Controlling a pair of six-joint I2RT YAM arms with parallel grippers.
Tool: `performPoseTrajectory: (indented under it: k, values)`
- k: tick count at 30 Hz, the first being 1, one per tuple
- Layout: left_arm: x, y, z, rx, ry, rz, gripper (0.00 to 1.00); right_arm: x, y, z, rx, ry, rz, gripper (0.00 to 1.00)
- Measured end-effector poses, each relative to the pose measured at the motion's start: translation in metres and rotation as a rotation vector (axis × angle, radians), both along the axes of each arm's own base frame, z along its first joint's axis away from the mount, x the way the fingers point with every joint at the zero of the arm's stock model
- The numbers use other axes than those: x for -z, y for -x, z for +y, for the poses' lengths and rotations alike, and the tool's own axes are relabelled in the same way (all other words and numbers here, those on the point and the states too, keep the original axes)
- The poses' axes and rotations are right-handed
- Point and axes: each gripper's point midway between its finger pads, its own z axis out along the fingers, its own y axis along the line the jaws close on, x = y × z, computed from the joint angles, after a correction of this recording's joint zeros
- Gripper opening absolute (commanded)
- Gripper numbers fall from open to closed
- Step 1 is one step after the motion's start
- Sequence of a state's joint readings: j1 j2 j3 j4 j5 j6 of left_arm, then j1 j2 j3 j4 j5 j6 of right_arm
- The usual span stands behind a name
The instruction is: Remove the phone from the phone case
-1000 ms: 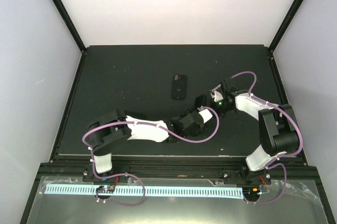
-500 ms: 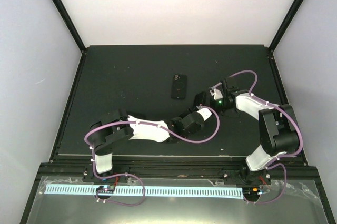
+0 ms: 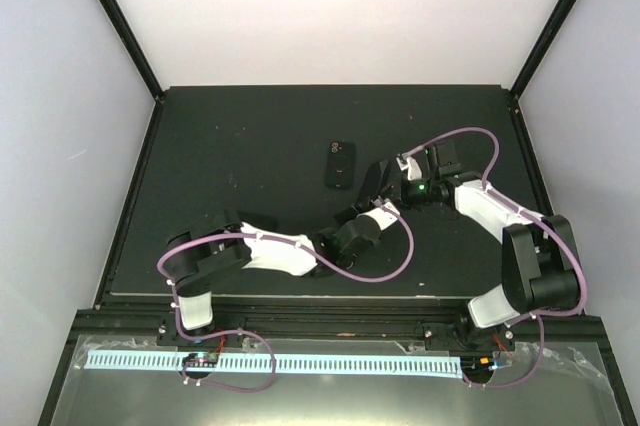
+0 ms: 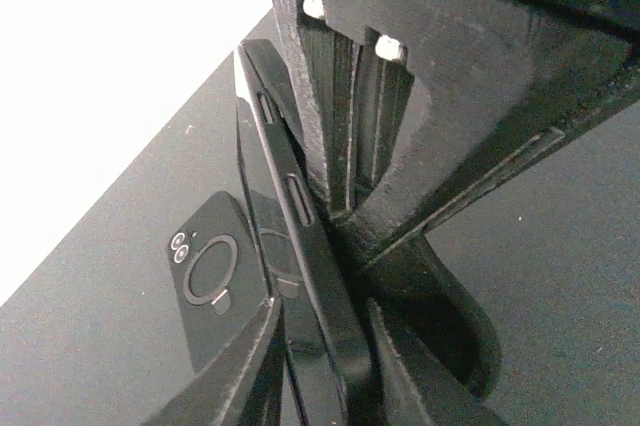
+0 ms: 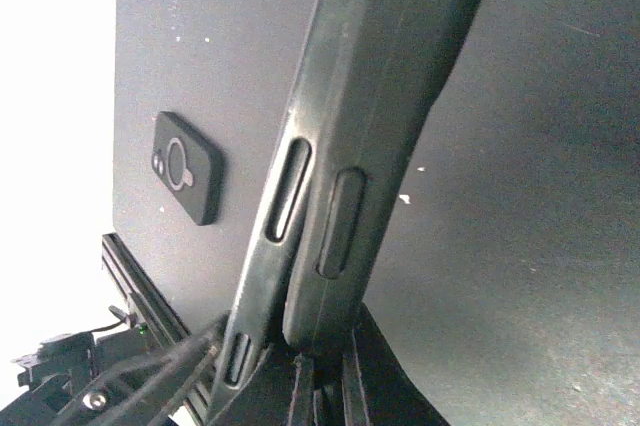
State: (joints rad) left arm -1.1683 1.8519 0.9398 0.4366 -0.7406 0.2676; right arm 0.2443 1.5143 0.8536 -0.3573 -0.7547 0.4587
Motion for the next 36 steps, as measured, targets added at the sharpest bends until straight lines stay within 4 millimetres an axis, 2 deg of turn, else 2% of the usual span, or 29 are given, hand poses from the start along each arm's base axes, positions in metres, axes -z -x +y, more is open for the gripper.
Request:
performPoseTrajectory:
  k: [4,11,13,17,20,22,26,32,34,36]
  values:
    - [-0.014,0.003,0.005,-0.004,0.045,-0.017,0.02,-0.014,0.001,0.003,-0.006,-0.026,-0.035,0.01]
    - [-0.023,0.005,0.013,-0.029,0.113,-0.004,0.01,-0.017,0.004,0.004,0.001,-0.014,-0.03,0.01]
    - [-0.029,0.003,0.02,-0.056,0.132,-0.004,0.01,-0.008,0.002,-0.004,0.028,0.052,-0.024,0.01]
    - [-0.06,-0.004,0.038,-0.12,0.23,-0.01,0.02,0.016,0.0,-0.025,0.073,0.177,0.006,0.01]
    - [-0.08,-0.006,0.05,-0.166,0.318,-0.007,0.02,0.022,-0.001,-0.034,0.091,0.237,0.004,0.01]
    - [-0.085,-0.005,0.055,-0.186,0.36,0.009,0.02,0.02,-0.004,-0.039,0.098,0.275,-0.013,0.01]
    - [-0.089,0.0,0.063,-0.211,0.418,0.049,0.02,0.0,-0.017,-0.057,0.121,0.379,-0.133,0.01]
    - [-0.104,0.011,0.088,-0.223,0.452,0.065,0.02,-0.066,-0.046,-0.106,0.118,0.604,-0.456,0.01]
    - [-0.108,0.015,0.093,-0.223,0.457,0.069,0.02,-0.076,-0.053,-0.124,0.107,0.684,-0.514,0.01]
    - [-0.109,0.016,0.095,-0.22,0.457,0.074,0.01,-0.076,-0.058,-0.144,0.094,0.756,-0.528,0.01]
